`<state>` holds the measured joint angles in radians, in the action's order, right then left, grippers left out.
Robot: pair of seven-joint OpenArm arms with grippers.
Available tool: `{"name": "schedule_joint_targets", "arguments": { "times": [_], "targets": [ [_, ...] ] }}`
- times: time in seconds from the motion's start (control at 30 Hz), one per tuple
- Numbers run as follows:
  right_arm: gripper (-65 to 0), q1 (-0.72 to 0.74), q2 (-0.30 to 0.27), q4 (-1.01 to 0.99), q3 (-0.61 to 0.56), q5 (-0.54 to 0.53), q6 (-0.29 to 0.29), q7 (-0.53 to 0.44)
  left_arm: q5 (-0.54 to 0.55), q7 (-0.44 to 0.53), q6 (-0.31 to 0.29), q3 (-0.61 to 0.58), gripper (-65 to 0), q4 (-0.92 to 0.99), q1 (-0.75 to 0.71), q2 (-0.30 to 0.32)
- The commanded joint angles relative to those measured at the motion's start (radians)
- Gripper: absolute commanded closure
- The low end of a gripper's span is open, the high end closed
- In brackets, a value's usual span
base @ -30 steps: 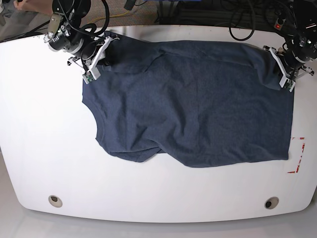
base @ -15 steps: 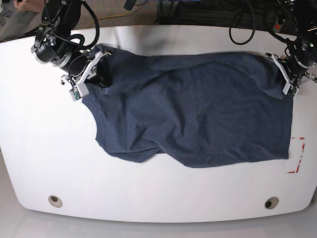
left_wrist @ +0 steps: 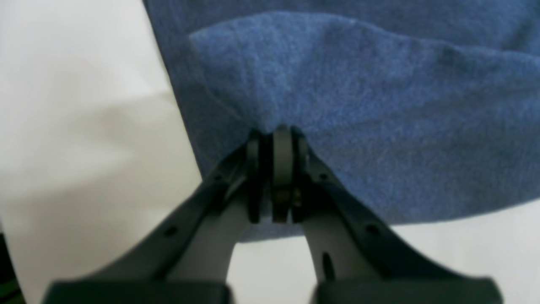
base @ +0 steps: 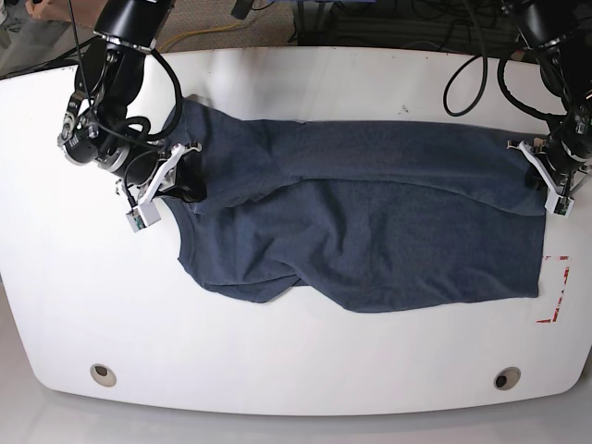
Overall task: Fold the T-shirt properly
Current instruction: 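Pull the shirt edge taut with both grippers and lower it, then slide both grippers along the shirt edge, smoothing it flat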
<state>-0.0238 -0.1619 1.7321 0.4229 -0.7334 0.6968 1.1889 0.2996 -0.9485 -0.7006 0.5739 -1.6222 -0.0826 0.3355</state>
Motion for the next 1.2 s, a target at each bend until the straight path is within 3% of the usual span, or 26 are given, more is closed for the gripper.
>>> {"name": "schedule_joint_targets", "arguments": {
  "times": [0.0,0.13,0.33,0.53,0.63,0.73,0.83,0.87,0.93,1.17],
  "targets": [
    [0.0,0.048,-0.026,-0.037,-0.019,-0.012,0.001,-0.024,0.008,0.019,0.002,-0.007,0.0,0.033,0.039,0.026],
    [0.0,0.103,-0.040,-0.103,-0.075,0.005,0.001,-0.045,0.008,0.021,0.002,-0.033,0.0,0.104,0.093,0.034],
    [0.0,0.184,-0.044,-0.171,-0.160,0.123,0.001,-0.083,0.008,0.030,0.002,-0.068,0.0,0.202,0.159,0.058],
    [-1.4,0.249,-0.044,-0.234,-0.212,0.226,0.001,-0.123,-0.027,0.124,0.002,-0.140,-0.4,0.305,0.183,0.092],
    [-18.7,0.252,-0.044,-0.225,-0.207,0.245,0.001,-0.122,-0.033,0.135,0.002,-0.193,-4.4,0.337,0.203,0.103],
    [-42.0,0.213,-0.054,-0.145,-0.207,0.245,0.001,-0.097,-0.027,0.135,0.002,-0.223,-20.1,0.365,0.209,0.126],
    [-56.9,0.160,-0.058,-0.045,-0.195,0.245,0.001,-0.070,-0.027,0.135,0.002,-0.206,-34.7,0.362,0.209,0.126],
    [-59.5,0.127,-0.057,0.002,-0.186,0.245,0.001,-0.057,-0.027,0.135,0.002,-0.193,-39.4,0.353,0.205,0.124],
    [-59.8,0.072,-0.057,0.065,-0.169,0.245,0.001,-0.037,-0.027,0.135,0.002,-0.168,-42.2,0.326,0.202,0.124],
    [-59.8,-0.136,-0.055,0.194,-0.123,0.243,0.001,-0.016,-0.026,0.139,0.002,-0.119,-40.8,0.308,0.122,0.127]
  ]
}}
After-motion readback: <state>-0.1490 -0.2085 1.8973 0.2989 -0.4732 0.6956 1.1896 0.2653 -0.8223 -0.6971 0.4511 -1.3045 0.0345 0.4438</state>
